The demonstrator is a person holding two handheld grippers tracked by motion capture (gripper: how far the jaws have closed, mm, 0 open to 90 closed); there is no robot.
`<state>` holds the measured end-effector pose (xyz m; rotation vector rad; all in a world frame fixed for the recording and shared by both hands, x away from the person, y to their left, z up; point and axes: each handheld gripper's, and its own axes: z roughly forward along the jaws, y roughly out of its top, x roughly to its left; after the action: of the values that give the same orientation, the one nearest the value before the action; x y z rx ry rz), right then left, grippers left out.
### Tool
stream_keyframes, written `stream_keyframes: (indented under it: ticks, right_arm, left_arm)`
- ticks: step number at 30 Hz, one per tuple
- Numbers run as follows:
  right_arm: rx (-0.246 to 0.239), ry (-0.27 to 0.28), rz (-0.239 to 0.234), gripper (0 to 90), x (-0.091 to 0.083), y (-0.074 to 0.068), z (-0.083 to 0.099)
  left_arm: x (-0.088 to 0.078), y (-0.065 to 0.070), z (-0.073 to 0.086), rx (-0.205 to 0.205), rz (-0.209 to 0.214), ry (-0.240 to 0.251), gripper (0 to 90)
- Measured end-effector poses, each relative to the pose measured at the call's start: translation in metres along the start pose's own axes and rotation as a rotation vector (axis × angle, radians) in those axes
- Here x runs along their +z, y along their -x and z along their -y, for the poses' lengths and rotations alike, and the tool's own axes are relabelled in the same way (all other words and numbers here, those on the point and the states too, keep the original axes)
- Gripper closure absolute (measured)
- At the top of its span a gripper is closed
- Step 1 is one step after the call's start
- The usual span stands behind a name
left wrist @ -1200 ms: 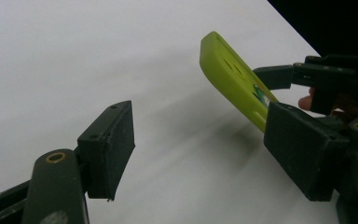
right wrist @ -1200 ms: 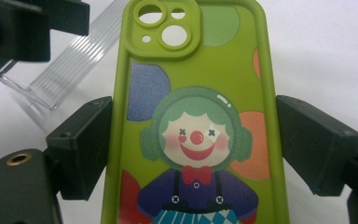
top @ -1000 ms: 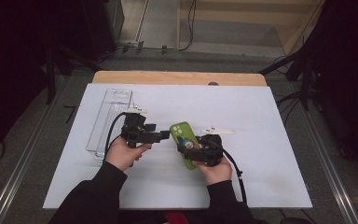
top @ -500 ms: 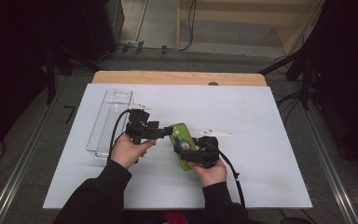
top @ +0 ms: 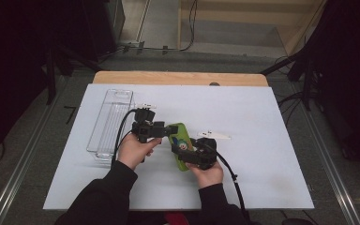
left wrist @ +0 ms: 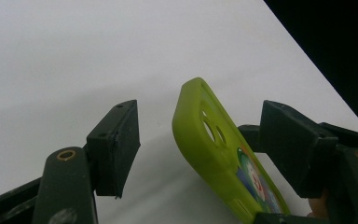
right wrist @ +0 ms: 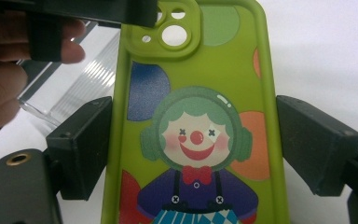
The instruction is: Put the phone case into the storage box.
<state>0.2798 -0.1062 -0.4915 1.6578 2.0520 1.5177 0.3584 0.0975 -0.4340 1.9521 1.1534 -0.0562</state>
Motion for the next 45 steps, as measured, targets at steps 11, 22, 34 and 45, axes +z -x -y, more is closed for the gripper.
stream_keyframes:
  ticks: [11, 22, 34, 45]
  right_arm:
    - [-0.025, 0.048, 0.011, 14.1, -0.002, -0.006, -0.003]
    - [-0.029, 0.061, -0.01, 14.0, 0.0, -0.006, -0.002]
    - [-0.076, 0.073, -0.032, 13.5, 0.002, -0.004, -0.002]
    - [-0.164, 0.086, -0.044, 0.0, -0.003, -0.004, -0.011]
  left_arm:
    - [0.006, -0.006, 0.004, -0.089, 0.067, -0.014, 45.7]
    - [0.004, -0.008, 0.004, -0.144, 0.16, 0.002, 69.3]
    - [0.002, -0.006, 0.003, -0.16, 0.235, 0.013, 77.3]
    - [-0.003, -0.002, 0.0, -0.127, 0.243, 0.02, 78.0]
